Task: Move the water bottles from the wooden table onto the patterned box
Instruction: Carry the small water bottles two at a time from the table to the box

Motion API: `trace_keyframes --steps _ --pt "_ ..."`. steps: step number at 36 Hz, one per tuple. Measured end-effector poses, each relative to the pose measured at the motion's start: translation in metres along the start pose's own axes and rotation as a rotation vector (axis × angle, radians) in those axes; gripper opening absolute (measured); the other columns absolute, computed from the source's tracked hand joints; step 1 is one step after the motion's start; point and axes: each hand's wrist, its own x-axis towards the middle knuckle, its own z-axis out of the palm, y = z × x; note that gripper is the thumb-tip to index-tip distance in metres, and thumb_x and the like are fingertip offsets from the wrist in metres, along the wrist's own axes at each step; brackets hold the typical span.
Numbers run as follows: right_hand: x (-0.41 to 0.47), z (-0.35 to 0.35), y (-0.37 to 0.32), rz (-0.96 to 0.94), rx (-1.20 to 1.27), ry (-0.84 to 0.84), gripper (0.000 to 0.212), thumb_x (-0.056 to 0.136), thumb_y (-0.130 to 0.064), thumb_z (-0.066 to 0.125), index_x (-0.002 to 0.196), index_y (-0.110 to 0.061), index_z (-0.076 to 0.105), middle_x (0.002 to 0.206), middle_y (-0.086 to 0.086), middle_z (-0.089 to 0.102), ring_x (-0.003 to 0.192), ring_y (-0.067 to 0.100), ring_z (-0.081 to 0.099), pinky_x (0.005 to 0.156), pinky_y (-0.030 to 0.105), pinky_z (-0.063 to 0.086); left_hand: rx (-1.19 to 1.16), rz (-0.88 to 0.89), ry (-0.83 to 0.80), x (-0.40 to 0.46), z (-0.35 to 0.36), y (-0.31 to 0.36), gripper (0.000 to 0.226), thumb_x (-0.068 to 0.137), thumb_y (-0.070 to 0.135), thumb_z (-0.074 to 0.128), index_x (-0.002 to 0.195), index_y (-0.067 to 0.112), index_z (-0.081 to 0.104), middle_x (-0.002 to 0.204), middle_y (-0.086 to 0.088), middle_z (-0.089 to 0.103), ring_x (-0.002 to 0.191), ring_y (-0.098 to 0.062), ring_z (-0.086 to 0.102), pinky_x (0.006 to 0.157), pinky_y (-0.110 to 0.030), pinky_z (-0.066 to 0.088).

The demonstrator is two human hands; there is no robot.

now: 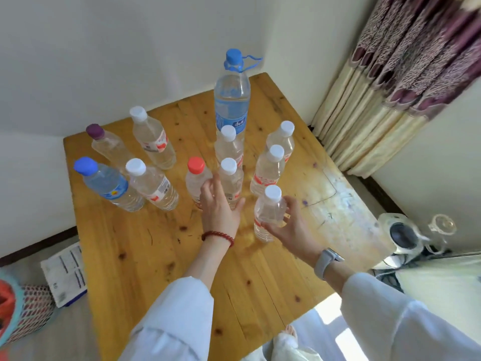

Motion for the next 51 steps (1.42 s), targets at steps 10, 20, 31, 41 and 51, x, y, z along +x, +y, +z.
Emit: trace_keyframes --steps 10,20,31,41,51 --pt "-0.012 -0.024 0.015 0.036 0.002 0.11 0.081 0.071 -0.042 0.072 0.132 -0.013 0.027 0.125 -0.006 0.041 0.117 0.015 0.049 0.098 0.043 0.048 -0.19 -0.017 -0.007 0.008 0.03 0.008 0.085 0.064 0.023 0.081 0.131 0.006 0.033 0.134 -0.014 0.045 0.123 -0.028 0.044 0.096 -0.039 0.045" --pt "-0.022 -0.013 0.032 0.101 0.065 0.068 0.062 0.078 -0.025 0.071 0.123 -0.023 0.028 0.118 -0.007 0.046 0.111 0.015 0.051 0.1 0.039 0.045 0.146 0.406 -0.3 0.016 0.037 -0.008 0.083 0.052 0.052 0.074 0.122 0.017 0.046 0.12 -0.012 0.05 0.108 -0.034 0.047 0.088 -0.044 0.044" --pt "-0.045 -0.032 0.032 0.132 0.181 0.169 0.059 0.074 -0.046 0.067 0.121 -0.028 0.035 0.125 0.0 0.054 0.112 0.014 0.054 0.095 0.035 0.048 -0.203 -0.183 -0.561 0.005 0.025 -0.016 0.059 0.055 0.024 0.087 0.095 0.008 0.046 0.083 -0.005 0.053 0.086 -0.018 0.056 0.056 -0.014 0.044" --pt "-0.144 -0.094 0.051 0.201 0.252 0.323 0.05 0.078 -0.05 0.059 0.114 -0.025 0.035 0.108 0.008 0.061 0.095 0.022 0.064 0.082 0.049 0.054 -0.673 -0.168 -0.717 -0.089 0.044 0.069 0.032 0.068 0.037 0.069 0.09 0.026 0.048 0.093 0.005 0.063 0.081 -0.01 0.06 0.073 -0.027 0.052" --pt "-0.342 -0.142 0.109 0.227 0.339 0.557 0.071 0.079 -0.052 0.052 0.137 -0.024 0.022 0.106 -0.017 0.051 0.092 0.003 0.059 0.075 0.018 0.048 -0.314 0.109 -1.161 -0.269 0.083 0.166 0.099 0.063 0.077 0.05 0.134 0.015 0.019 0.113 -0.007 0.052 0.103 -0.026 0.054 0.086 -0.037 0.047"
